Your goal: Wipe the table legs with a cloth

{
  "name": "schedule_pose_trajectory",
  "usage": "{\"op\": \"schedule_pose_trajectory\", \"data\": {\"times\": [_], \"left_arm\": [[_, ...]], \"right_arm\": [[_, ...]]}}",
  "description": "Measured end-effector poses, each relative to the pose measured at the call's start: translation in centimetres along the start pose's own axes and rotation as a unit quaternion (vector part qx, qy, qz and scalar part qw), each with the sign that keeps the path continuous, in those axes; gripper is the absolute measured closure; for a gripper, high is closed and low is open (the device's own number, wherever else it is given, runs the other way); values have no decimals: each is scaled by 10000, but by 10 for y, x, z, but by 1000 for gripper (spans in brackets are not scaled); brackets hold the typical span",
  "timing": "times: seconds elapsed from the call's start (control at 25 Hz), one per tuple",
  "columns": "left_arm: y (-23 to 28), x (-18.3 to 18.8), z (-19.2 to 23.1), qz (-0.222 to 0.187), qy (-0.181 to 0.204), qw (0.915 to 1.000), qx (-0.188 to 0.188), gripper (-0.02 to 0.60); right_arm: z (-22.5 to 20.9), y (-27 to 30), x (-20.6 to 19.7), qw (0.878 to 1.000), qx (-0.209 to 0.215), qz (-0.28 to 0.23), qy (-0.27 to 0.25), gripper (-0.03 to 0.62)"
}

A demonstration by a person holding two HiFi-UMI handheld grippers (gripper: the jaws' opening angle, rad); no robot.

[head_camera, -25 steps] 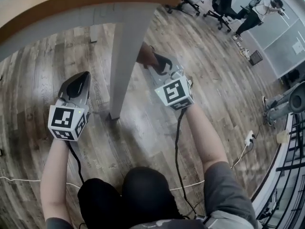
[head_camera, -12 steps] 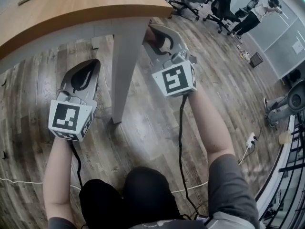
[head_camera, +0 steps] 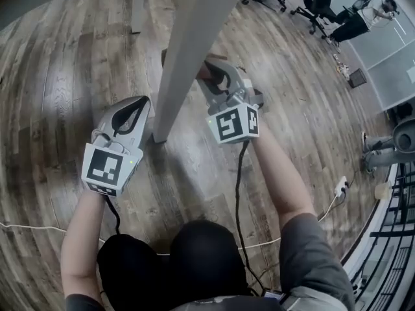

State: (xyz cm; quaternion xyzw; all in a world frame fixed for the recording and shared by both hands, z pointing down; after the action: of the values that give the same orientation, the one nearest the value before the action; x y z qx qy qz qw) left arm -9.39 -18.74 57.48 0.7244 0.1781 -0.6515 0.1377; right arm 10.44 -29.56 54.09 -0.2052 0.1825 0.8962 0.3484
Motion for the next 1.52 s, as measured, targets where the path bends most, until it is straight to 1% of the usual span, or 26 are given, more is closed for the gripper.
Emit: {"op": "schedule_pose_trajectory", "data": {"times": [0.08, 0.2, 0.32, 0.48, 0.6, 0.72, 0.88, 1.04, 1.12, 1.2, 1.28, 1.4, 1.52], "left_arm": [[-7, -21, -5, 148, -63, 9999, -48, 561], [-14, -44, -11, 345, -36, 9994, -95, 561], [-20, -63, -14, 454, -49, 9989, -110, 561], [-26, -88, -19, 467, -341, 9983, -107, 561], [-33, -108, -27, 645, -399, 9970, -179, 561], [-35, -125, -35, 803, -476, 9952, -291, 561], [-41, -140, -35, 803, -912, 9923, -249, 561], [-43, -156, -33, 969, -1077, 9893, -178, 561], [-44, -167, -33, 1121, -1276, 9854, -119, 561], [-47, -178, -30, 1275, -1440, 9813, -17, 561], [-51, -183, -25, 1355, -1487, 9795, 96, 561], [-52, -186, -20, 1381, -1474, 9791, 237, 561], [-50, -182, -15, 1332, -1477, 9792, 393, 561]], "right_arm": [[22, 5, -12, 9996, 176, 103, 211, 503], [45, 10, -24, 9977, 385, 188, 534, 503], [68, 14, -31, 9968, 504, 261, 561, 503], [94, 20, -48, 9951, 675, 436, 576, 503], [121, 26, -64, 9918, 920, 625, 622, 503], [150, 34, -85, 9845, 1290, 931, 738, 503], [183, 47, -99, 9755, 1583, 1165, 990, 503], [209, 59, -111, 9692, 1824, 1406, 877, 503], [221, 63, -119, 9631, 2022, 1591, 787, 503], [231, 66, -125, 9578, 2142, 1742, 802, 503], [234, 68, -127, 9557, 2105, 1815, 971, 503], [229, 61, -129, 9542, 1888, 1883, 1356, 503], [215, 38, -130, 9474, 1512, 1972, 2017, 503]]}}
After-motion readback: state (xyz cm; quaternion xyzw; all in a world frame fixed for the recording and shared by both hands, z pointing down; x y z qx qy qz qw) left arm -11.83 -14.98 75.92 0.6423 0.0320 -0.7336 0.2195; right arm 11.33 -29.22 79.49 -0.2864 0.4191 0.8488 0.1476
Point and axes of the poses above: the fingertips, and each gripper's own axes: y forward along the fingers, z to its left, x out of its top, the point moved 10 cm from there along -y, backward along the fingers, and after that the axes turned 3 degrees about x, right-handed, at the moved point
